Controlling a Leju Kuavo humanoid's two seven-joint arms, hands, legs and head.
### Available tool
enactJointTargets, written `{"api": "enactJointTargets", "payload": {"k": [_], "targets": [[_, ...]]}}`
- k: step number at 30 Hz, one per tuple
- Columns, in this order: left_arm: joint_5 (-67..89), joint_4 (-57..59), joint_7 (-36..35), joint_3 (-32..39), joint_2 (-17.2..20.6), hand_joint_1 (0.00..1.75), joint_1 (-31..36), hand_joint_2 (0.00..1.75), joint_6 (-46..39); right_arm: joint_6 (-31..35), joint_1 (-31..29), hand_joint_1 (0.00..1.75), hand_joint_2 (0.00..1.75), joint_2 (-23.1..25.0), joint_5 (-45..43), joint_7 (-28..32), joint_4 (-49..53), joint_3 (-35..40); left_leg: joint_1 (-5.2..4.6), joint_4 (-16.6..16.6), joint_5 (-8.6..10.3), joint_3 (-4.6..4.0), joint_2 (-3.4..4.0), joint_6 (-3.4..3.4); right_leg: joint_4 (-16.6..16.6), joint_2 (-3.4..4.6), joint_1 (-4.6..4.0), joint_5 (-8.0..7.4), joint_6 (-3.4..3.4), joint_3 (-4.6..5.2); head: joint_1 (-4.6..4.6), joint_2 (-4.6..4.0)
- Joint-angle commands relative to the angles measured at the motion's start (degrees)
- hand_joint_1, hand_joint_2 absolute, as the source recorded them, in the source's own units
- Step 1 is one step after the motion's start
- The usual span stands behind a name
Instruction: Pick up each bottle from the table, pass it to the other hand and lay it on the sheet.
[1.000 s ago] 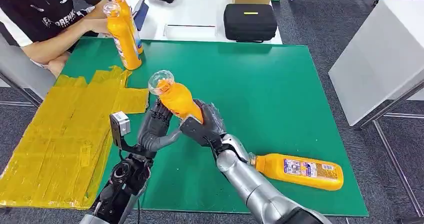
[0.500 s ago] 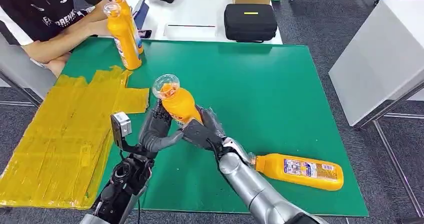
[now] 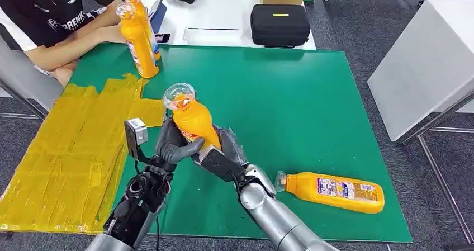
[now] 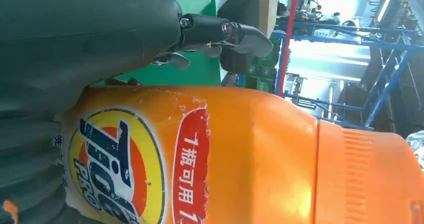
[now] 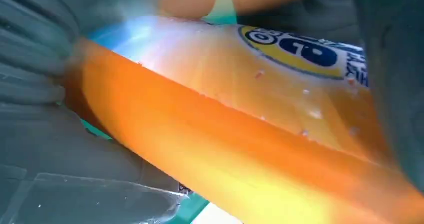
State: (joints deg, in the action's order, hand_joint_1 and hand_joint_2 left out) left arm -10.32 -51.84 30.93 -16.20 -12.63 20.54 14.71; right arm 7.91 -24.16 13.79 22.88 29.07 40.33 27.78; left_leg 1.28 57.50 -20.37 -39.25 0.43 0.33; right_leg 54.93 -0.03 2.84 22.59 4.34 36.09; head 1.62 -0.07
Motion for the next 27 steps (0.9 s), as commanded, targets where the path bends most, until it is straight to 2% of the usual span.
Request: {"api": "enactJointTargets", "payload": {"k": [1,3,5,6,10,12,17,19,20,21,22,23,24,27], "targets": [[0.1,5.8,-1.7,-0.3,0.2,0.00,3.3,1.75,-1.5,-0.9,0.3,1.75,1.75,-0.7,-0.3,0.9,5.9,3.8,0.03,0.1,-0.39,0.70,0.00,0.02,0.1,0.03,-0.10,0.37,-0.52,-0.65,0.00,0.00],[0.1,5.9,-1.7,-0.3,0.2,0.00,3.3,1.75,-1.5,-1.0,0.4,1.75,1.75,-0.7,-0.3,0.9,5.9,3.8,0.02,0.0,-0.17,0.37,-0.01,0.01,0.0,-0.01,-0.05,0.16,-0.28,-0.35,-0.02,0.00],[0.1,5.9,-1.7,-0.3,0.1,0.00,3.2,1.75,-1.5,-0.9,0.5,1.75,1.75,-0.6,-0.3,0.9,5.8,3.9,0.03,0.1,-0.30,0.54,0.05,0.03,0.1,0.05,-0.07,0.26,-0.38,-0.50,0.00,0.00],[0.1,5.9,-1.7,-0.4,0.0,0.00,3.2,1.75,-1.6,-1.0,0.7,1.75,1.75,-0.5,-0.2,0.9,5.9,4.1,0.01,0.0,-0.17,0.35,0.04,0.02,0.0,0.05,-0.04,0.13,-0.25,-0.31,0.00,0.00],[0.3,5.8,-2.0,-0.3,-0.1,0.00,2.9,1.75,-1.9,-1.5,0.7,1.75,1.75,-0.5,0.8,0.3,5.3,4.9,0.01,0.1,-0.35,0.65,0.04,0.03,0.1,0.05,-0.06,0.31,-0.39,-0.60,-0.02,0.00],[0.4,5.9,-1.9,-0.3,-0.1,0.00,2.7,1.75,-2.1,-1.4,0.8,1.75,1.75,-0.4,1.3,0.2,5.0,5.1,0.01,0.0,-0.14,0.31,0.05,0.02,0.0,0.05,-0.04,0.11,-0.22,-0.28,0.00,0.00],[0.7,5.7,-1.8,-0.2,-0.2,0.00,2.3,1.75,-2.3,-1.1,0.9,1.75,1.75,-0.5,1.8,0.0,4.6,5.1,0.02,0.0,-0.31,0.60,0.06,0.03,0.0,0.07,-0.07,0.27,-0.38,-0.55,0.00,0.00],[0.7,5.7,-1.8,-0.2,-0.2,0.00,2.3,1.75,-2.3,-1.1,0.9,1.75,1.75,-0.5,1.8,0.0,4.6,5.1,0.01,0.0,-0.19,0.39,0.05,0.02,0.0,0.05,-0.05,0.16,-0.27,-0.35,-0.02,0.00],[0.7,5.6,-1.8,0.0,-0.2,0.00,2.1,1.75,-2.4,-0.8,1.1,1.75,1.75,-0.5,2.3,-0.1,4.5,5.2,0.01,0.1,-0.35,0.64,0.07,0.03,0.1,0.08,-0.06,0.30,-0.40,-0.58,0.00,0.00],[0.8,5.7,-1.7,0.0,-0.2,0.10,1.9,1.75,-2.5,-0.6,1.2,1.75,1.75,-0.5,2.4,-0.1,4.4,5.3,0.02,0.0,-0.22,0.43,0.04,0.02,0.0,0.05,-0.06,0.19,-0.31,-0.40,-0.02,0.00],[0.9,5.7,-1.6,0.2,-0.2,0.99,1.9,1.75,-2.7,-0.2,1.4,1.75,1.75,-0.5,2.9,-0.2,4.3,5.3,0.02,0.0,-0.31,0.58,0.06,0.03,0.0,0.07,-0.06,0.27,-0.38,-0.53,0.00,0.00],[0.9,5.7,-1.6,0.2,-0.2,1.68,1.9,1.75,-2.7,-0.2,1.4,1.75,1.75,-0.5,2.9,-0.2,4.3,5.3,0.03,0.0,-0.23,0.45,0.06,0.02,0.0,0.06,-0.06,0.19,-0.30,-0.42,0.00,0.00],[1.0,5.8,-1.5,0.1,-0.3,1.75,2.1,1.75,-2.6,0.4,1.6,1.75,1.75,-0.5,3.3,-0.3,4.3,5.2,0.02,0.0,-0.15,0.33,0.04,0.01,0.0,0.04,-0.05,0.13,-0.22,-0.31,0.00,0.00],[1.2,6.2,-1.5,0.0,-0.5,1.75,2.6,1.75,-2.3,0.8,2.1,1.75,1.75,-0.7,3.5,-0.7,5.1,4.8,0.02,0.0,-0.29,0.56,0.04,0.02,0.0,0.05,-0.06,0.26,-0.37,-0.51,0.00,0.00]]}}
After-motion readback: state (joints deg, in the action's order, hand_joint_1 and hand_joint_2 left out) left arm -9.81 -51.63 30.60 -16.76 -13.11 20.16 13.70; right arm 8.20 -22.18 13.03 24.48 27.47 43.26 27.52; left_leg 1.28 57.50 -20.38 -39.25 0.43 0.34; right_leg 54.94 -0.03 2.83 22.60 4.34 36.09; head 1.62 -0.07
